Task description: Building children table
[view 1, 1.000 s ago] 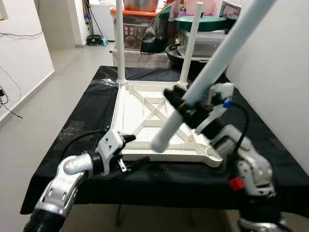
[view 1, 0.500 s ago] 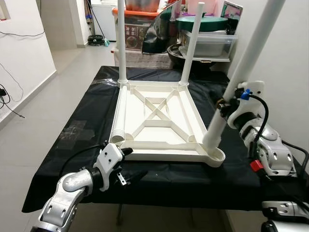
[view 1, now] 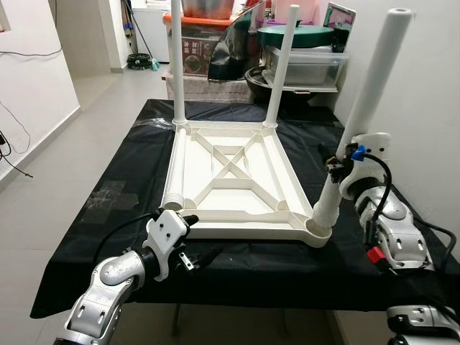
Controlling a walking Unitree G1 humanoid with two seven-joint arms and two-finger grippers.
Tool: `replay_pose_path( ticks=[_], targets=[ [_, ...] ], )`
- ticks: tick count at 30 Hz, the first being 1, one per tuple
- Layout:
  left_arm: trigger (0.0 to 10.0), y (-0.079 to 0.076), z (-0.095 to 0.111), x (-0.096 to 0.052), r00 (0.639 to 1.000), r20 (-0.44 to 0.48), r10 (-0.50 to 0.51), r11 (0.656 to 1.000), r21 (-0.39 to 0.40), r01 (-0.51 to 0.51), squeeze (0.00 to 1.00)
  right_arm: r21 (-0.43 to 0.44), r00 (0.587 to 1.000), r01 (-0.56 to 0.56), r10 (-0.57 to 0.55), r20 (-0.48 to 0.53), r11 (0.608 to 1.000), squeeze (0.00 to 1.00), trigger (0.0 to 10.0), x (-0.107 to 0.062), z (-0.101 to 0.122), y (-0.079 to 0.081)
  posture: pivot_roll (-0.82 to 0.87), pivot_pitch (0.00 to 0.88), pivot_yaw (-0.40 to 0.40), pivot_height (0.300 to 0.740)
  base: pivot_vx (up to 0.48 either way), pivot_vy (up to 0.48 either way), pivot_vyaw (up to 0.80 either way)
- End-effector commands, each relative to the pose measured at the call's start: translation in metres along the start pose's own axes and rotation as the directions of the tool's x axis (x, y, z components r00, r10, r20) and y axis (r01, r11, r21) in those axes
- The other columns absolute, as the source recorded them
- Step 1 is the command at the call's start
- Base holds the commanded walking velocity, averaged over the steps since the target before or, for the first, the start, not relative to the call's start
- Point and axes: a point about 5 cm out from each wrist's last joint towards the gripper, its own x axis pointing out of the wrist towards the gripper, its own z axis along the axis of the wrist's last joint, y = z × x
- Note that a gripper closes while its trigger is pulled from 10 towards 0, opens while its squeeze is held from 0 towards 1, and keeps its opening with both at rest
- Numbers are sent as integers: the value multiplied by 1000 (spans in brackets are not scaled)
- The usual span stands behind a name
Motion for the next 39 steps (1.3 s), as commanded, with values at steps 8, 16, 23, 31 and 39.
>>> replay_pose_path(
  ticks=[8,16,23,31,39],
  targets=[
    [10000,1,-1,-3,1000,-12,9,1000,1,-9,0,0,985,-152,151,-78,988,0,0,-8,-17,9,61,0,-69,740,0,0,0],
    [10000,4,-1,-4,1000,-17,21,1000,-1,-21,0,21,971,-220,221,-86,975,0,0,-16,-19,17,57,0,-68,740,0,0,0],
    [10000,12,0,-3,999,-12,46,999,-16,-47,0,130,938,-334,343,-57,934,0,0,-22,-23,58,54,0,-66,740,0,0,0],
    [10000,14,1,-4,998,-2,63,997,-42,-63,0,282,905,-405,425,-12,870,0,0,-27,-22,76,55,0,-72,740,0,0,0],
    [10000,16,1,-5,998,-3,63,996,-57,-63,0,265,775,-613,631,21,744,0,0,-34,-12,83,56,0,-76,740,0,0,0]
  ],
)
